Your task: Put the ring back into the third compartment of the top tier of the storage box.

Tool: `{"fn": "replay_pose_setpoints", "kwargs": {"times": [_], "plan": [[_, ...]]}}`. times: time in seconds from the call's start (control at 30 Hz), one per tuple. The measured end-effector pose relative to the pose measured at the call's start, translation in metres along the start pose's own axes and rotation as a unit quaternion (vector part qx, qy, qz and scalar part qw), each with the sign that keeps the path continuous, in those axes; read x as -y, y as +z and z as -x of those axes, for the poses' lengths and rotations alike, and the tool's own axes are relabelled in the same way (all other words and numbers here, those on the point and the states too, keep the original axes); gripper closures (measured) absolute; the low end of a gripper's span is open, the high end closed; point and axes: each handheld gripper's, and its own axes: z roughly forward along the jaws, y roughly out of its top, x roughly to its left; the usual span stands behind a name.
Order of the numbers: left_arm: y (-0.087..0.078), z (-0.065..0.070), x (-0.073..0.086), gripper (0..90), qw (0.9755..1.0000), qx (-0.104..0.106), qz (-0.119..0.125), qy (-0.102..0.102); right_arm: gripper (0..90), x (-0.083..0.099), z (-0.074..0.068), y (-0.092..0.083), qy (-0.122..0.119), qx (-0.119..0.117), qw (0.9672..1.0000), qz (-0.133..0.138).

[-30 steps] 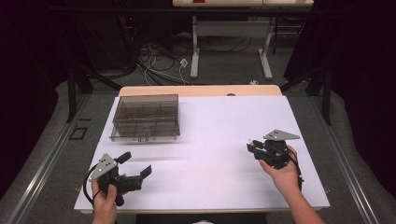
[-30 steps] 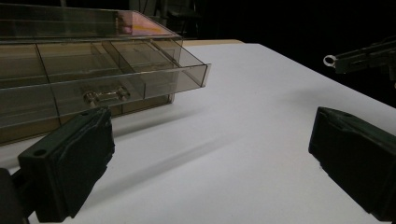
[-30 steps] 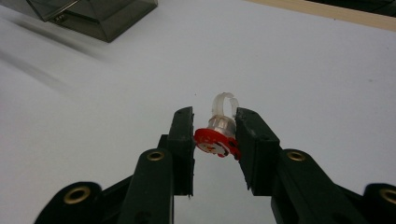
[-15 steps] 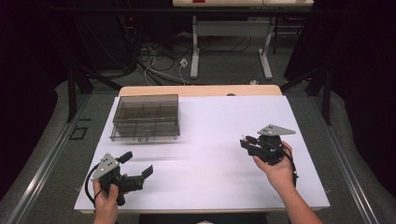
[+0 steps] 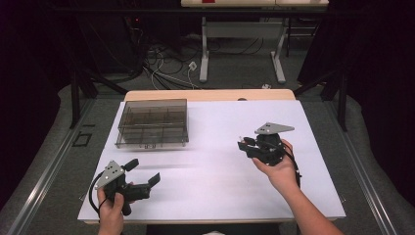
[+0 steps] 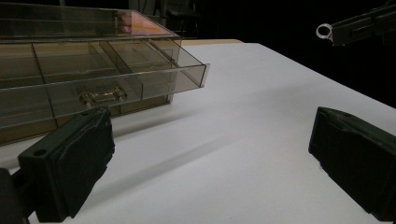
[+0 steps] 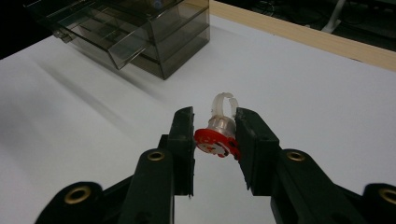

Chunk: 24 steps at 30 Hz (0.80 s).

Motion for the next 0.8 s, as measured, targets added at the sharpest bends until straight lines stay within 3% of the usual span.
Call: {"fn": "replay_pose_setpoints", "kwargs": {"times": [0.8], "plan": [[-0.003, -0.001, 0.0, 0.5, 1.0, -0.007, 0.003, -0.001, 68.3, -0.038, -0.025, 0.028, -0.025, -0.039, 0.9988, -0.019]]}}
